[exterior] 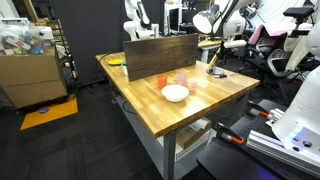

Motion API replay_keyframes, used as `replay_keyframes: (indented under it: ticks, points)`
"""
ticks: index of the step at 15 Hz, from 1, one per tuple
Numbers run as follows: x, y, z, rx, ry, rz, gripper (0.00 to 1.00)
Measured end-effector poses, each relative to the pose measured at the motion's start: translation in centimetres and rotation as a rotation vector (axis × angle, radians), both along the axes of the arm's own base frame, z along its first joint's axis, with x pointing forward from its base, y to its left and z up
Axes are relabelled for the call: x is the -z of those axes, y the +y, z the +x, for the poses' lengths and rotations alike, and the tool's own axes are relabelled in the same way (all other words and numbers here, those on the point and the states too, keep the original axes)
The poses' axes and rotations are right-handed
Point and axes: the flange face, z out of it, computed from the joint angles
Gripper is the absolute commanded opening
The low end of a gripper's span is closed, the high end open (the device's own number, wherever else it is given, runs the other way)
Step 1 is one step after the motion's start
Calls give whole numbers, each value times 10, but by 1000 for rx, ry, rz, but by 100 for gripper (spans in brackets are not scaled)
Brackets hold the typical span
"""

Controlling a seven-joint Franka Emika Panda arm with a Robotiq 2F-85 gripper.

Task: Turn off the reading lamp

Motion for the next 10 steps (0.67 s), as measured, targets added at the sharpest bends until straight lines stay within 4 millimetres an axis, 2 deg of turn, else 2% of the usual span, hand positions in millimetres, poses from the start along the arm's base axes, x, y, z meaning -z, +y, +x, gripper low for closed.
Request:
replay_keyframes:
  ticks: [1, 4, 10]
  points:
    - [1, -1, 1, 8, -7, 6, 0]
    - [4, -9, 2, 37, -21, 23, 0]
    - [22, -28, -6, 95, -11, 59, 0]
